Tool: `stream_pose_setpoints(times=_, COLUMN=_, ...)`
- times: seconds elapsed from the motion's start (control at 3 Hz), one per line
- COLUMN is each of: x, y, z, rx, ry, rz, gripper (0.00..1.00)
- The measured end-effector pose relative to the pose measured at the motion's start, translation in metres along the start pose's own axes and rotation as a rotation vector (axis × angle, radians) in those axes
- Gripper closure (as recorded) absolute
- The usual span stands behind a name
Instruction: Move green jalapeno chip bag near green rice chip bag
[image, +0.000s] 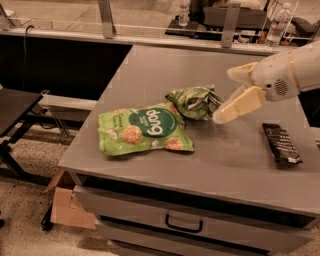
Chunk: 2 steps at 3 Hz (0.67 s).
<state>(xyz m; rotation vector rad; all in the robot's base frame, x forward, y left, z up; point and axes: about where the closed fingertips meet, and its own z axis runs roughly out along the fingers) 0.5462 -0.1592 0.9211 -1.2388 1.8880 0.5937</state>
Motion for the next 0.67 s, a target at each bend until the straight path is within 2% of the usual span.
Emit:
stream_pose_setpoints(times=0.33, x=0.027, y=-0.040, z=-0.066, rx=0.238, ry=-0.004, rz=0.091, gripper=0.00)
stream_pose_setpoints(times=0.67, x=0.059, y=-0.081, z=-0.116, rx=0.450, ry=0.032, rz=0.149, gripper=0.00)
